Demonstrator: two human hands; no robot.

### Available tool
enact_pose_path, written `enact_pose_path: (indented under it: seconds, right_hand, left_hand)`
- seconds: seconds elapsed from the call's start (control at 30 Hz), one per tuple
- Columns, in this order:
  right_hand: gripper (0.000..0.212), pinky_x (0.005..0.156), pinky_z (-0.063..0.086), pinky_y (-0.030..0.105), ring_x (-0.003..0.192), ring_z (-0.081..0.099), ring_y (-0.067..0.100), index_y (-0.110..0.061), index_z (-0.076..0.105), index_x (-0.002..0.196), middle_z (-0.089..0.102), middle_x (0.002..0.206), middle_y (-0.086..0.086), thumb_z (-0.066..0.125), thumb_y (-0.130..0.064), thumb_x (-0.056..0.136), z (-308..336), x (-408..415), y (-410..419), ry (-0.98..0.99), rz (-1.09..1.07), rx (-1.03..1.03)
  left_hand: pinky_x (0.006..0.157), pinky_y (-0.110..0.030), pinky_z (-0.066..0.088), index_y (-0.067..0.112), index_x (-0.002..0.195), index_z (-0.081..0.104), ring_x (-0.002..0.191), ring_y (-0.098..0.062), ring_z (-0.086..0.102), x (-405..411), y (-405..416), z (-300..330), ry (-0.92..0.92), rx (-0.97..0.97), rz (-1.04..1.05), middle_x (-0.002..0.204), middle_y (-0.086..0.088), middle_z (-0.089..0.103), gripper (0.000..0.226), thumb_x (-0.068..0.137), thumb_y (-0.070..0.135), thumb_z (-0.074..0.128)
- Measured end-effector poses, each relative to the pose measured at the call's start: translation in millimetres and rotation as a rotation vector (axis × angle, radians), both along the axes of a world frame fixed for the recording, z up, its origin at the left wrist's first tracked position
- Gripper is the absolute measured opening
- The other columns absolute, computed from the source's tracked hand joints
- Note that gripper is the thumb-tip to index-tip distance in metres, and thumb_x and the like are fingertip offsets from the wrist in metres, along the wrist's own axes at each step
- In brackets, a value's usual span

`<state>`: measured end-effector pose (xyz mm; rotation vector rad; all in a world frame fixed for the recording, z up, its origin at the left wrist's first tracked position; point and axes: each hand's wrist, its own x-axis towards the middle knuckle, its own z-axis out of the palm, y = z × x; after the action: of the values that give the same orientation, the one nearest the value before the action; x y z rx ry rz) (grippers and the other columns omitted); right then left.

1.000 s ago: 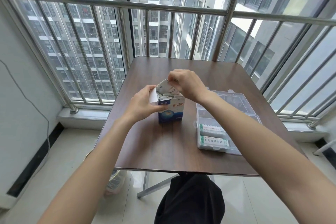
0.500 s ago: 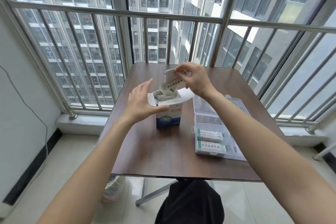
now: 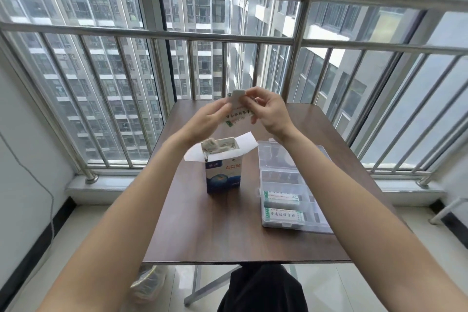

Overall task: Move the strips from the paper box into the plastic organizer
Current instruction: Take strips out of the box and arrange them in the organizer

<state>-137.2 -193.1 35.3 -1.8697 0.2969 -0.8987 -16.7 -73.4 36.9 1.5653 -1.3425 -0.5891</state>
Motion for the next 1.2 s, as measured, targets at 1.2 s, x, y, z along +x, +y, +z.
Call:
enact_pose_path:
  seconds: [1.2]
  right_hand:
    - [0.044,0.069,0.054,0.021,0.072,0.065,0.014,-0.008,0.061,0.117,0.064,0.089,0.010,0.075,-0.001,0.076,-74,-183,17,0.333,-0.161,0.297]
  left_hand:
    - [0.054,-0.019,0.052,0.013,0.106,0.063,0.069,-0.011,0.069,-138,5,-92,0.351,0.090,0.041,0.086,0.000,0.070,0.020,0.086,0.017,0.066]
